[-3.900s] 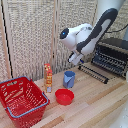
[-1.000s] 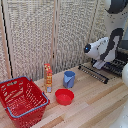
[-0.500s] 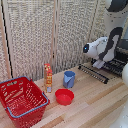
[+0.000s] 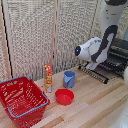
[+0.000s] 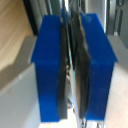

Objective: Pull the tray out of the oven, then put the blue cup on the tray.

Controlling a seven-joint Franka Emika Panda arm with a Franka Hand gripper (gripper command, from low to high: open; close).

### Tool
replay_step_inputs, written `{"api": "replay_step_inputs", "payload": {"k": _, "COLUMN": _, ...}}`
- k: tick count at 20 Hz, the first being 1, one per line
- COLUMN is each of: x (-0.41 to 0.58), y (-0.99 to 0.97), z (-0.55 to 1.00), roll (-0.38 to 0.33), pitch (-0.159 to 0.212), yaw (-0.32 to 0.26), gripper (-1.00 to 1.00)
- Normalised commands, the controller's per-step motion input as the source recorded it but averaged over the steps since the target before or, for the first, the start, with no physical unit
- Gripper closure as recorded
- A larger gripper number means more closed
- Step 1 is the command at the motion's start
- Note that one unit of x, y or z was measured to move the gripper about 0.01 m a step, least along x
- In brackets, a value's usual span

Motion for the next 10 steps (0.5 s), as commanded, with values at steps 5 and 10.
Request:
{"api": "replay_step_inputs", "payload": {"k": 5, "x": 0.261, "y": 0.26, "z": 0.04, "roll": 0.044, "pitch": -0.003, "yaw": -0.026, "gripper": 1.0}}
{"api": "replay_step_inputs", "payload": {"k": 10, "x": 0.177, "y": -0.04, "z": -0.06, "roll": 0.024, "pitch": 0.009, "yaw": 0.0, "gripper": -1.0}}
